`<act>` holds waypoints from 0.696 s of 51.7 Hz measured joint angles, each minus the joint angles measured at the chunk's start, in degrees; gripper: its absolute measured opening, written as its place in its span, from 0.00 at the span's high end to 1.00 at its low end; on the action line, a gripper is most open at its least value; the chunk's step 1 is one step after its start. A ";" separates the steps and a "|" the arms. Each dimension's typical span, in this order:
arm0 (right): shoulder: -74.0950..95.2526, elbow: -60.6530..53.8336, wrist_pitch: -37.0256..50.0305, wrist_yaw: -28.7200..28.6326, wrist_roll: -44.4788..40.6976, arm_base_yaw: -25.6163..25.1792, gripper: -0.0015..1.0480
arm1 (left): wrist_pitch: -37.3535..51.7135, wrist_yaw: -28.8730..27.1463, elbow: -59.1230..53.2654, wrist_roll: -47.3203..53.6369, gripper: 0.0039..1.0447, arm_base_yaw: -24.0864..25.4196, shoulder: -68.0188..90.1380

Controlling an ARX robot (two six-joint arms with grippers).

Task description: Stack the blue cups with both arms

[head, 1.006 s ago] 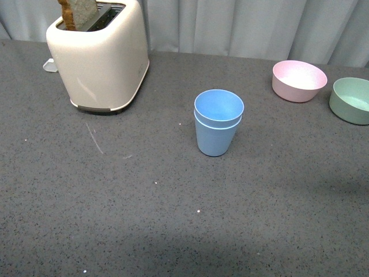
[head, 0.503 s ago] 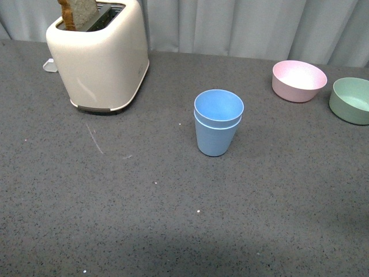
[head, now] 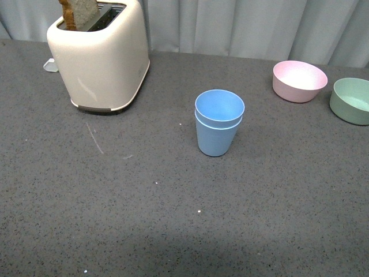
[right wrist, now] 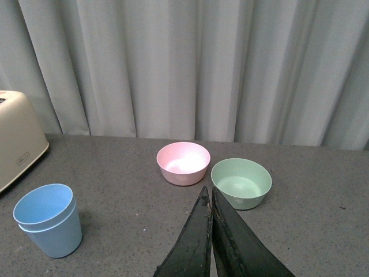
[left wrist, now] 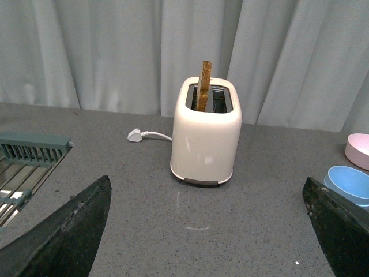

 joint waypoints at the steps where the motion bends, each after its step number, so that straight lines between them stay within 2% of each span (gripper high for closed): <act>1: -0.35 0.00 -0.17 0.00 0.00 0.00 0.99 | 0.00 0.00 0.00 0.00 0.06 0.00 0.00; 36: -18.40 -0.02 -17.62 -0.02 0.00 0.00 0.99 | 0.00 -0.02 0.00 0.00 0.06 0.00 0.00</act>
